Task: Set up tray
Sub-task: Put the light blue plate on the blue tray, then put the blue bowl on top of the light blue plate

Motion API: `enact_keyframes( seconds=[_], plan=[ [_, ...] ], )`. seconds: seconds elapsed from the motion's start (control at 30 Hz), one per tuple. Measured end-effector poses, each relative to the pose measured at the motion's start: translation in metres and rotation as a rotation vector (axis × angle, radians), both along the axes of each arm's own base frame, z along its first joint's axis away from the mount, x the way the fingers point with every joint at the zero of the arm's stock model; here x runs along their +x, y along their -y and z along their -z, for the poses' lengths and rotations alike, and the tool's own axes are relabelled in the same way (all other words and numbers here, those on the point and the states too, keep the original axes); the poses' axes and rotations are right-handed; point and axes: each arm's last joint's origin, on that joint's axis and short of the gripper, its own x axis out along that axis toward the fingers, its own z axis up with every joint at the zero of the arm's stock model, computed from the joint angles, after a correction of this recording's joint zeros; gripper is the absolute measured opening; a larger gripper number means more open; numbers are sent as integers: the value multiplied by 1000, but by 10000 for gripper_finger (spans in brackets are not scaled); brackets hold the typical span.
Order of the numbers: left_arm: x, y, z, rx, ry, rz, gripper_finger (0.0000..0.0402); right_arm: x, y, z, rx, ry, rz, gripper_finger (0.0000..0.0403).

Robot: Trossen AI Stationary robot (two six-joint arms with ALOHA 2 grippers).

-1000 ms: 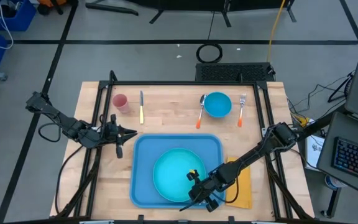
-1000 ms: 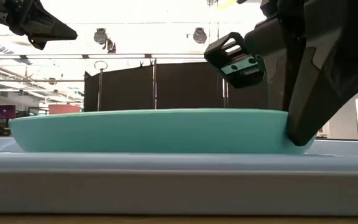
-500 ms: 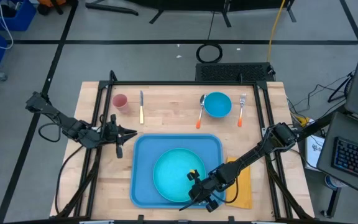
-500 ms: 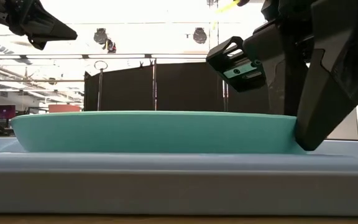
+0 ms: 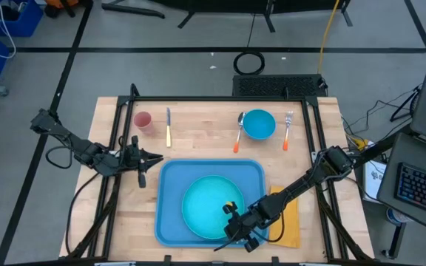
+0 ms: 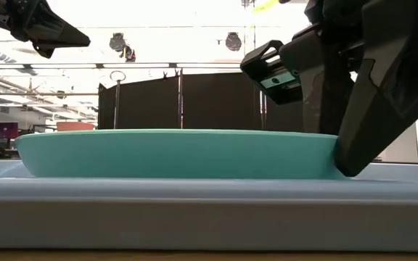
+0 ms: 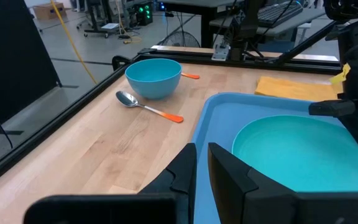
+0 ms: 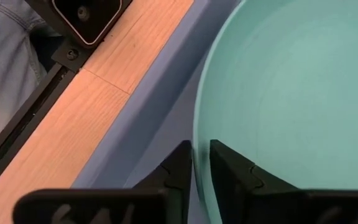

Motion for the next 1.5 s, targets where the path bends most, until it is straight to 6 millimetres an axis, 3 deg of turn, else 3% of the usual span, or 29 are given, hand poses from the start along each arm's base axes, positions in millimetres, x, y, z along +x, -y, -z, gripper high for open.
enact_keyframes(
  seconds=[0.77,1.03,1.3,1.5],
  plan=[
    [0,0,0,-5,0,-2,47,-5,-11,-9,-91,122,30,157],
    [0,0,1,-6,-5,-3,47,-11,-3,-57,-12,228,74,143],
    [0,0,1,-10,-4,-4,47,-23,15,-113,-48,437,284,123],
    [0,0,1,-10,-6,-4,47,-37,28,-134,-92,451,316,117]
  ],
)
